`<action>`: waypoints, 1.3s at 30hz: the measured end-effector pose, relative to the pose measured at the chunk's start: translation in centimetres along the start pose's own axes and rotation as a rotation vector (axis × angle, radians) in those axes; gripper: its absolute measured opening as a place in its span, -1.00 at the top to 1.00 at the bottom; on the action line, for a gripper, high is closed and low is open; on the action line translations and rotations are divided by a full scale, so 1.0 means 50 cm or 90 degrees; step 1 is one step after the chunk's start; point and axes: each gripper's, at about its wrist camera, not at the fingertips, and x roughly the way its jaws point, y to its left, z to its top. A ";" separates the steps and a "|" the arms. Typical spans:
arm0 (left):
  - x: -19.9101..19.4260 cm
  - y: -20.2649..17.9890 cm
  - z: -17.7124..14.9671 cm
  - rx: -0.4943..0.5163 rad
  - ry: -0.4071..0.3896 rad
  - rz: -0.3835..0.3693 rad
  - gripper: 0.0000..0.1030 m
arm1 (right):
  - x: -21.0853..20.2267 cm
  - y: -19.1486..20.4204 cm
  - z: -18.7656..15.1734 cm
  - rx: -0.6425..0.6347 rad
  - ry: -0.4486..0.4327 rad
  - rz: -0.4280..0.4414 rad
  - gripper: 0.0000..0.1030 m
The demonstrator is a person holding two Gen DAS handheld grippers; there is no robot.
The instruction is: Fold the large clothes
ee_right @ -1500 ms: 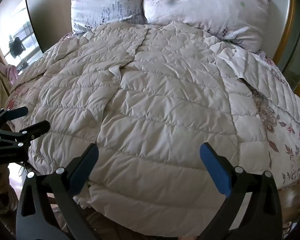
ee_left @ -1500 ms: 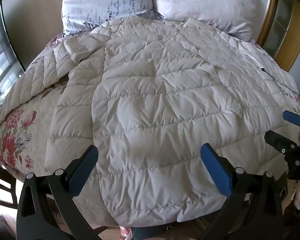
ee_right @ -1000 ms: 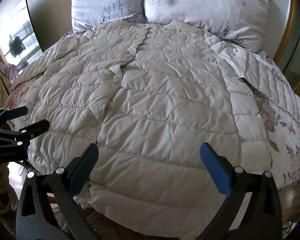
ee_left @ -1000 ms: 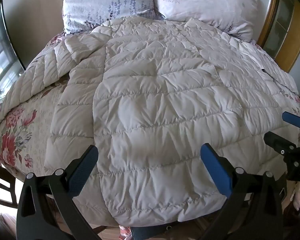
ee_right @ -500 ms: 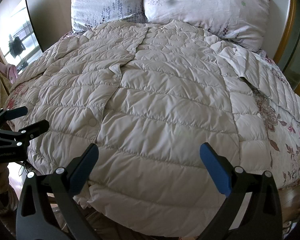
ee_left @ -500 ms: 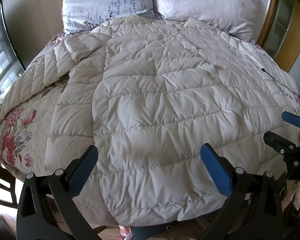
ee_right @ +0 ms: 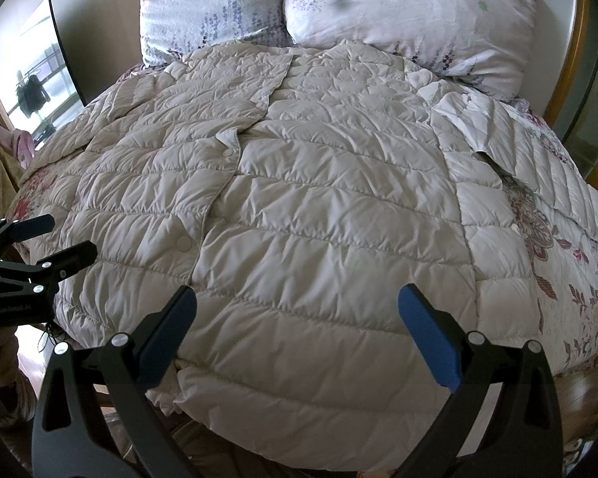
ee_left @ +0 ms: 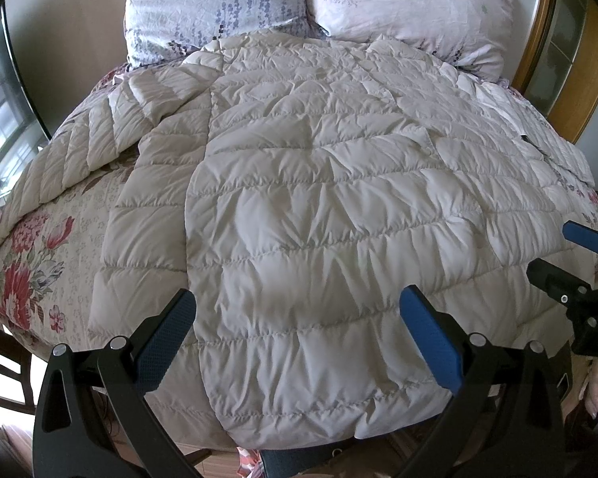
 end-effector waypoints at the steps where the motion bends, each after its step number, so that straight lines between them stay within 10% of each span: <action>1: 0.000 0.000 0.000 0.000 0.000 0.000 -0.97 | 0.000 0.000 0.000 0.000 0.000 0.000 -0.97; 39: -0.011 0.014 -0.014 0.000 -0.002 -0.004 -0.97 | -0.001 -0.001 -0.005 0.017 0.001 0.018 -0.97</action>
